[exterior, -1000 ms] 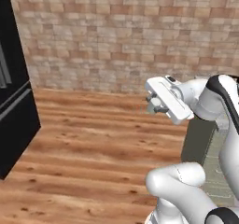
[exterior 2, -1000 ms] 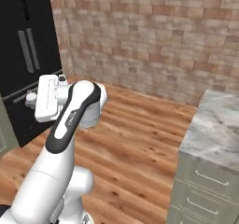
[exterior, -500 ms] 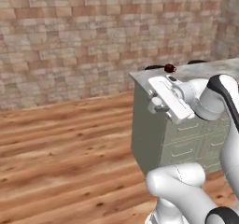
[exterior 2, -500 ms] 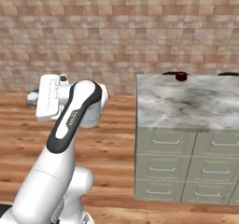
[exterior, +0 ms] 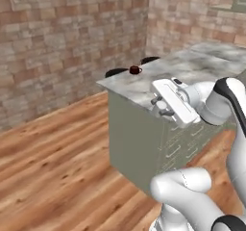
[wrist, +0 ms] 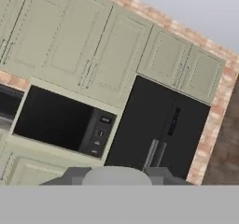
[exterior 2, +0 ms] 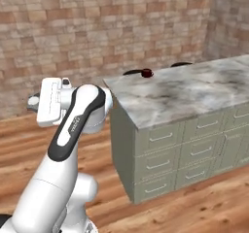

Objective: Pick up the marshmallow and place it in the cup of hot chocolate on the dining counter.

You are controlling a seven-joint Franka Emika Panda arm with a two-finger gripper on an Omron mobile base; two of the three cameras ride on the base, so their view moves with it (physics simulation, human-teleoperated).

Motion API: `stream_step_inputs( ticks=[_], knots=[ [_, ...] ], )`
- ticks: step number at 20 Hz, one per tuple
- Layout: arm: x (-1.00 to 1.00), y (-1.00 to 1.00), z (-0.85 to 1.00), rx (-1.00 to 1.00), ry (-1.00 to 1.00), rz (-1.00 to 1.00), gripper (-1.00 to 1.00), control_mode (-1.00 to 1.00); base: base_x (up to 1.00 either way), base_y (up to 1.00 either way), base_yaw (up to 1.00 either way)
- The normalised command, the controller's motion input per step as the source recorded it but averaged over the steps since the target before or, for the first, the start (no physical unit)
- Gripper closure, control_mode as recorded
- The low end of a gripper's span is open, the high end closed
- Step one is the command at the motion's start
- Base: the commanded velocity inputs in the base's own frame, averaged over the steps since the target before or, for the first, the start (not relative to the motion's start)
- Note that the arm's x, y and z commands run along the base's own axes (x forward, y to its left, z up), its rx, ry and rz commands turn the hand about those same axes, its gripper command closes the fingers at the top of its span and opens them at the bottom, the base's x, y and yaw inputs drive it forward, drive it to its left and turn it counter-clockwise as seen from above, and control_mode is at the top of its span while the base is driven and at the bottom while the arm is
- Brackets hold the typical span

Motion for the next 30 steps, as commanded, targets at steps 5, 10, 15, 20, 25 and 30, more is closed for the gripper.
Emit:
stream_step_inputs(
  ticks=[5, 10, 15, 20, 25, 30],
  knots=[
    [0.00, 0.00, 0.00, 0.00, 0.00, 0.00, 1.00, 1.00, 0.48, 0.99, -0.66],
    [0.00, 0.00, 0.00, 0.00, 0.00, 0.00, 1.00, 1.00, 0.44, 1.00, -0.62],
    [0.00, 0.00, 0.00, 0.00, 0.00, 0.00, 1.00, 1.00, 0.36, 1.00, -0.62],
    [0.00, 0.00, 0.00, 0.00, 0.00, 0.00, 1.00, 1.00, 0.29, 1.00, -0.62],
    [0.00, 0.00, 0.00, 0.00, 0.00, 0.00, 1.00, 1.00, 0.20, 1.00, -0.63],
    [0.00, 0.00, 0.00, 0.00, 0.00, 0.00, 1.00, 1.00, 0.00, 1.00, -0.61]
  ],
)
